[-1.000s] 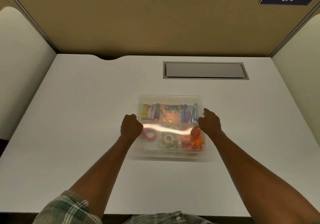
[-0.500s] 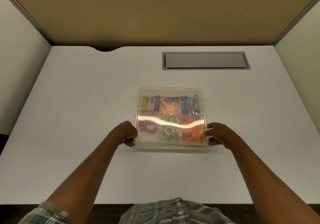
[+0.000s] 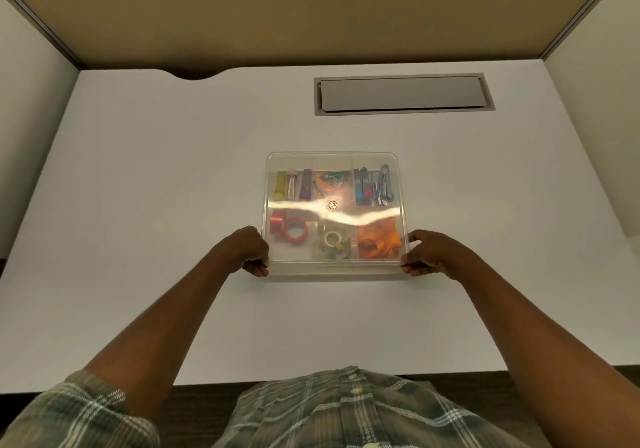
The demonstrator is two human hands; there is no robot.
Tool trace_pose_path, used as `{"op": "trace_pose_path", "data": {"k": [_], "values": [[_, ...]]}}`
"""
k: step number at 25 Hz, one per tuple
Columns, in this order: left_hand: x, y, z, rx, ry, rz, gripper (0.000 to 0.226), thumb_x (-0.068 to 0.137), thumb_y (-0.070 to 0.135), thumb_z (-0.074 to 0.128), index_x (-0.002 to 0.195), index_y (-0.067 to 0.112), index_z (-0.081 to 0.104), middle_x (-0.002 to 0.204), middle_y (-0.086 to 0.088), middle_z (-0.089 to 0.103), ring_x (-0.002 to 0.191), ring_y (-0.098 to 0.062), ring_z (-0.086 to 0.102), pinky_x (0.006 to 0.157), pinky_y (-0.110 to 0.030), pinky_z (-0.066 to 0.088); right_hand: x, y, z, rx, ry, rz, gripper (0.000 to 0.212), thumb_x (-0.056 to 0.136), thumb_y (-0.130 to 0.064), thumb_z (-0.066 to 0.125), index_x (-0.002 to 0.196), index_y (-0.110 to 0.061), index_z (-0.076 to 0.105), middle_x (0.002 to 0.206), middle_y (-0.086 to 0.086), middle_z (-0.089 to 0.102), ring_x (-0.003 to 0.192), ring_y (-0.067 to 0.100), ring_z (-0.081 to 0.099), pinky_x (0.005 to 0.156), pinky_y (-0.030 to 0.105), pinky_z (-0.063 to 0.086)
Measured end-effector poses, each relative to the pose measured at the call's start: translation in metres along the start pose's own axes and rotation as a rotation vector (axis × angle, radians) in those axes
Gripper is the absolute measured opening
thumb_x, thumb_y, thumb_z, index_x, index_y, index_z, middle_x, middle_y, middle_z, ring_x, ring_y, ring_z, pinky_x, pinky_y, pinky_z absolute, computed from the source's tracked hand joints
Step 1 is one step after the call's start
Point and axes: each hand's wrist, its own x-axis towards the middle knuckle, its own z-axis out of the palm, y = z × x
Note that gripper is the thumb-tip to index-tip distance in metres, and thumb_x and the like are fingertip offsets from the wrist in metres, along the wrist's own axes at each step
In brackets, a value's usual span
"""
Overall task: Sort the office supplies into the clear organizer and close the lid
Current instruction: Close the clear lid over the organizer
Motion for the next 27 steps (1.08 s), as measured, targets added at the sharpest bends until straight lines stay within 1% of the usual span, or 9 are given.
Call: {"op": "trace_pose_path", "data": {"k": [1,3,5,7,9,12,14,20,27], "values": [[0.001,0.002,-0.002,0.058,0.026,0.018,0.036,0.086,-0.01,0.06,0.12,-0.015,0.05,0.092,-0.031,0.064,0.07,-0.035,0.064,0.08,-0.046,0.059,0.002,-0.002,0.0,-0.09,0.022,-0.021,0.058,0.085,-0.003,0.074,0.137,-0.008,0.048,0.101,0.021,0.07,0.079,0.026,0.07,0.075,0.036,0.06],[0.008,0.008,-0.004,0.233,0.165,0.094,0.057,0.083,0.01,0.071,0.131,-0.002,0.042,0.116,-0.027,0.06,0.09,-0.034,0.064,0.08,-0.043,0.056,0.009,-0.008,0.0,-0.348,0.13,-0.113,0.074,0.086,-0.021,0.075,0.148,-0.013,0.036,0.125,0.021,0.063,0.108,0.033,0.065,0.087,0.041,0.055],[0.021,0.018,-0.007,0.379,0.399,0.245,0.081,0.083,0.035,0.072,0.145,0.005,0.028,0.139,-0.023,0.044,0.119,-0.04,0.053,0.093,-0.047,0.05,0.021,-0.022,0.003,-0.501,0.318,-0.282,0.08,0.089,-0.034,0.068,0.154,-0.012,0.028,0.149,0.019,0.046,0.134,0.036,0.048,0.107,0.046,0.045],[0.037,0.034,-0.007,0.451,0.563,0.455,0.091,0.087,0.047,0.065,0.153,0.008,0.016,0.156,-0.022,0.024,0.137,-0.042,0.036,0.104,-0.052,0.042,0.033,-0.043,0.009,-0.545,0.446,-0.463,0.078,0.093,-0.043,0.06,0.155,-0.012,0.024,0.161,0.017,0.029,0.143,0.037,0.036,0.112,0.051,0.039],[0.054,0.052,-0.007,0.545,0.635,0.611,0.089,0.092,0.053,0.054,0.155,0.007,0.012,0.163,-0.019,0.008,0.147,-0.039,0.021,0.113,-0.051,0.033,0.047,-0.066,0.016,-0.636,0.502,-0.548,0.08,0.097,-0.051,0.051,0.158,-0.013,0.016,0.167,0.015,0.011,0.15,0.038,0.022,0.118,0.053,0.03],[0.078,0.068,-0.006,0.689,0.643,0.697,0.085,0.095,0.059,0.04,0.156,0.006,0.011,0.164,-0.018,0.001,0.151,-0.036,0.007,0.12,-0.05,0.019,0.07,-0.082,0.021,-0.767,0.504,-0.562,0.081,0.098,-0.061,0.034,0.16,-0.018,0.006,0.168,0.012,-0.006,0.154,0.036,0.002,0.123,0.056,0.014],[0.09,0.07,-0.003,0.688,0.652,0.726,0.087,0.094,0.063,0.035,0.156,0.008,0.009,0.164,-0.018,-0.001,0.152,-0.035,0.001,0.121,-0.052,0.014,0.082,-0.079,0.023,-0.799,0.546,-0.599,0.082,0.097,-0.067,0.028,0.16,-0.021,0.004,0.167,0.012,-0.009,0.154,0.036,-0.003,0.123,0.057,0.01],[0.114,0.062,0.005,0.659,0.741,0.784,0.09,0.092,0.07,0.03,0.157,0.014,0.005,0.165,-0.015,0.001,0.152,-0.031,-0.002,0.122,-0.05,0.015,0.104,-0.066,0.029,-0.712,0.667,-0.687,0.082,0.093,-0.074,0.03,0.159,-0.03,0.008,0.169,0.007,-0.004,0.153,0.037,0.011,0.122,0.055,0.021],[0.111,0.062,0.005,0.607,0.755,0.806,0.087,0.092,0.07,0.031,0.157,0.018,0.006,0.165,-0.01,-0.003,0.153,-0.027,-0.005,0.122,-0.051,0.013,0.104,-0.067,0.026,-0.491,0.629,-0.745,0.078,0.095,-0.065,0.04,0.159,-0.029,0.015,0.169,-0.002,-0.001,0.151,0.03,0.022,0.111,0.05,0.04]]}}
